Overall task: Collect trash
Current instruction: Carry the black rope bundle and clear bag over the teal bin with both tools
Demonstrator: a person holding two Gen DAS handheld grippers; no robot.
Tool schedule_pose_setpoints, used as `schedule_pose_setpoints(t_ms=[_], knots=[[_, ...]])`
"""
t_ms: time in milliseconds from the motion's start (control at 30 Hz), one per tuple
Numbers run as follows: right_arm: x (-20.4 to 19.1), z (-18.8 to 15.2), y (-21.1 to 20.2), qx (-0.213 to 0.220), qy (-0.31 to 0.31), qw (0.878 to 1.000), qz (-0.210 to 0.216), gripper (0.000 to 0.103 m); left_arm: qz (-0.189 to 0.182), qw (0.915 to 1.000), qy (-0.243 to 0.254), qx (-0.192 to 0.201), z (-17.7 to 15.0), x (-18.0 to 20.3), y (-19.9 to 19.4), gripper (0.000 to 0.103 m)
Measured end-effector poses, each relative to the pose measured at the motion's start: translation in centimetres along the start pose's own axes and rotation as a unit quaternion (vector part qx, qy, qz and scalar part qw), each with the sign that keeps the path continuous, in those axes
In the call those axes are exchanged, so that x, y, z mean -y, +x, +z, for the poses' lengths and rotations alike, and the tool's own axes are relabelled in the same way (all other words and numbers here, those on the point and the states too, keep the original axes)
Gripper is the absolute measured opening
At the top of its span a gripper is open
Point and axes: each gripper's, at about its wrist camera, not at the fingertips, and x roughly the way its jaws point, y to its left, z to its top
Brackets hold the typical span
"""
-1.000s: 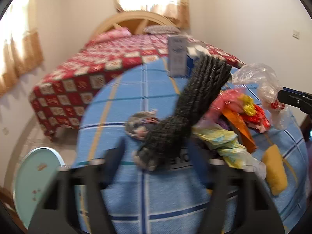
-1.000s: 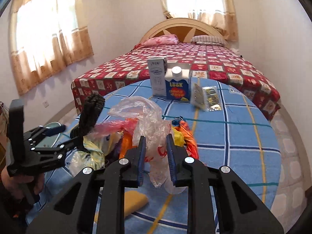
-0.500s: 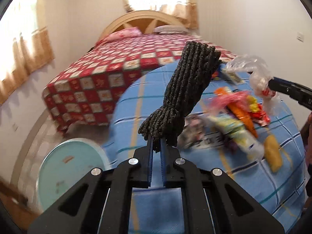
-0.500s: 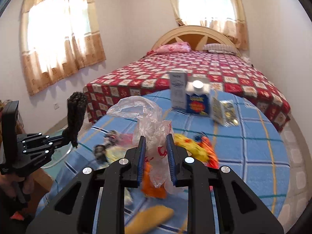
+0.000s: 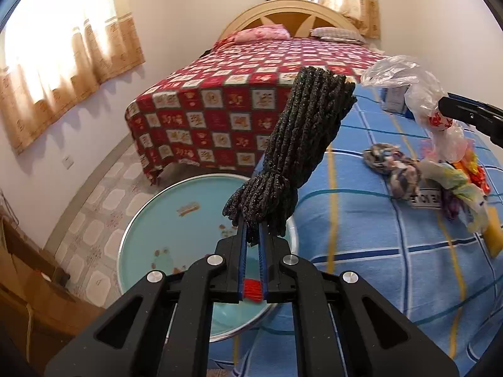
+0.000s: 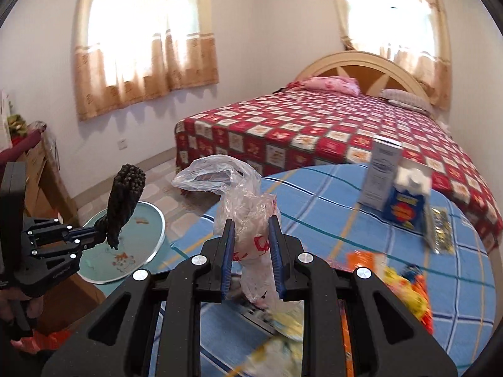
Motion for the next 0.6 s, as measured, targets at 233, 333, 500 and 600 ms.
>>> schedule_pose_setpoints(t_ms=[233,333,500,600], knots=[[-2.7,1.0,2.6,-0.013,-0.025,0.999,0.014,0.022,0.031,0.9995,-0.01,-0.004,-0.3,-1.5,0.1,0.007],[-3.8,1.2,4.0,-0.021,-0.037,0.999,0.018,0.022,0.044,0.999,-0.009,-0.005,-0.4,-2.1,0.2,0.007],[-4.7,1.1,5.7,-0.03,-0.047,0.998,0.025,0.022,0.053,0.9984,-0.017,-0.013,-0.7,-3.1,0.4,0.007],[-5.4,0.9,6.7,-0.036,-0.055,0.997,0.028,0.022,0.059,0.9979,-0.021,-0.018,-1.0,-3.7,0.5,0.007]])
